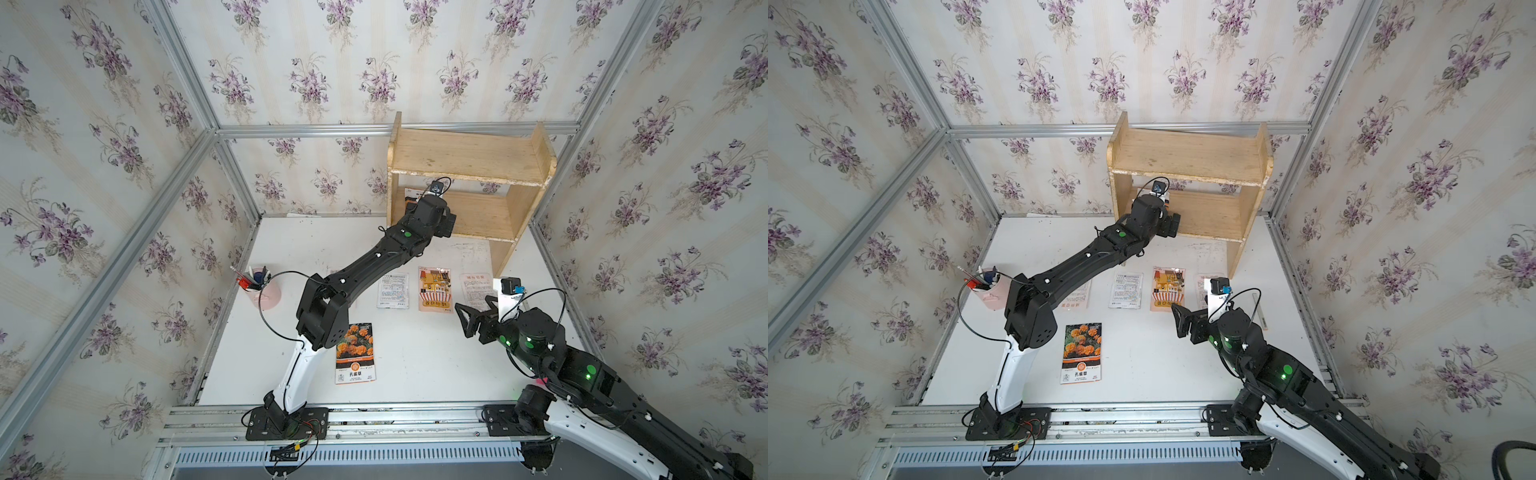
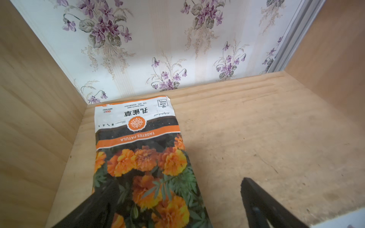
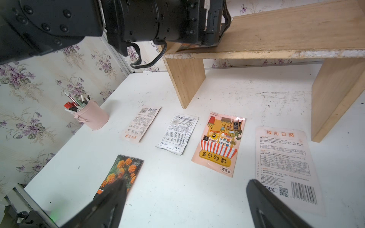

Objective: Take the seed bag off the shelf
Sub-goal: Pick up the seed packet from the shelf.

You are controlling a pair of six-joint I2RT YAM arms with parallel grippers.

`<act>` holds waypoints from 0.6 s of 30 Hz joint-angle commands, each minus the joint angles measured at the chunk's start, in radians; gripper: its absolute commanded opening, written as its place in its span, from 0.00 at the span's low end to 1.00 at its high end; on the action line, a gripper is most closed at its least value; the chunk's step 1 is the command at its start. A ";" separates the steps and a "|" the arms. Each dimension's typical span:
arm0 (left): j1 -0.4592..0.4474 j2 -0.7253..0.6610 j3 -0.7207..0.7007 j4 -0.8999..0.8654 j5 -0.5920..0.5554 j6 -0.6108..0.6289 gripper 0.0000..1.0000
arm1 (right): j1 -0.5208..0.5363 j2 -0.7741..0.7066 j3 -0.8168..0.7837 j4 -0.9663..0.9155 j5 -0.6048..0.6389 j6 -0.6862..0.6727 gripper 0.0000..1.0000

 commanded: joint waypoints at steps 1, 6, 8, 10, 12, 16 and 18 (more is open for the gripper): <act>0.016 0.035 0.065 -0.038 -0.001 -0.002 1.00 | 0.000 0.002 0.003 -0.001 0.013 -0.007 0.98; 0.037 0.094 0.151 -0.089 -0.007 -0.026 1.00 | 0.000 0.004 0.005 -0.003 0.014 -0.009 0.99; 0.044 0.112 0.181 -0.116 -0.004 -0.035 1.00 | 0.000 0.006 0.006 -0.004 0.016 -0.009 0.99; 0.047 0.123 0.199 -0.125 -0.001 -0.037 1.00 | 0.000 0.008 0.005 -0.002 0.016 -0.008 0.99; 0.052 0.131 0.207 -0.129 0.010 -0.042 1.00 | 0.001 0.010 0.006 -0.003 0.015 -0.008 0.98; 0.063 0.161 0.255 -0.168 0.044 -0.053 0.99 | 0.000 0.016 0.008 -0.001 0.018 -0.011 0.99; 0.064 0.175 0.279 -0.188 0.051 -0.052 0.99 | 0.000 0.020 0.008 -0.004 0.019 -0.011 0.99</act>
